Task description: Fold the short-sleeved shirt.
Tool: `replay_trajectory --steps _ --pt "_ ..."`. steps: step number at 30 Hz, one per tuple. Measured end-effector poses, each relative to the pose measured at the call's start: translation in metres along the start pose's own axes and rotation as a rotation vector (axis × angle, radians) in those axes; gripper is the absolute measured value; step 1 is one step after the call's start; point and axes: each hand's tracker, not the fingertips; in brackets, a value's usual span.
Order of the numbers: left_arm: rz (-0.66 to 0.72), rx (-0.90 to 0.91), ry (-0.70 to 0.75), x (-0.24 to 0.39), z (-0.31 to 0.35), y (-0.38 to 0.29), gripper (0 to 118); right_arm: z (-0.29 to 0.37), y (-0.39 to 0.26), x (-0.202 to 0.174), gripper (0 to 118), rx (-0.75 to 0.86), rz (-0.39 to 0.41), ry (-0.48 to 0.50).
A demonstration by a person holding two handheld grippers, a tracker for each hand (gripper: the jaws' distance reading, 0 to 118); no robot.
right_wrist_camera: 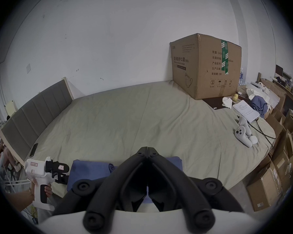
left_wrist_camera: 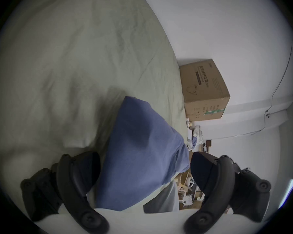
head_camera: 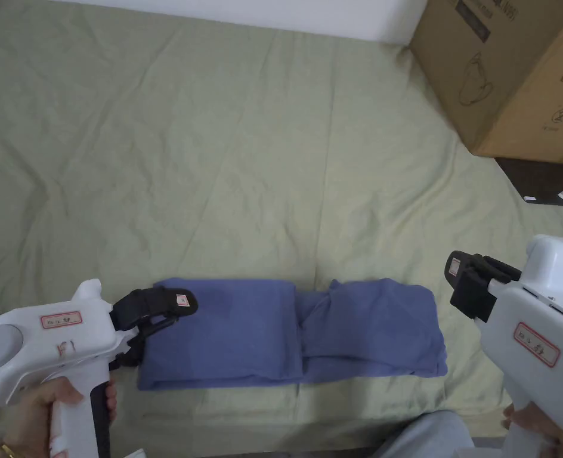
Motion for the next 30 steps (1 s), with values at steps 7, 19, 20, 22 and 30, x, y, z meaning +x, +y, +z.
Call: replay_trajectory --steps 7,19,20,22,30 --pt "-0.033 -0.003 0.215 0.016 -0.010 0.000 12 0.000 -0.006 0.005 0 -0.013 -0.001 -0.006" --pt "-0.288 0.141 0.585 0.067 0.081 0.035 11 -0.009 -0.007 0.008 0 -0.022 0.001 0.019" --pt "-0.306 0.170 0.641 0.068 0.093 0.038 11 -0.010 -0.007 0.008 0 -0.024 0.006 0.024" --pt "-0.346 0.241 0.748 0.075 0.119 0.041 11 -0.012 -0.007 0.004 0 -0.026 0.013 0.026" --pt "-0.613 0.396 0.942 0.145 0.133 0.019 11 -0.019 -0.005 0.001 0 -0.027 0.009 0.039"
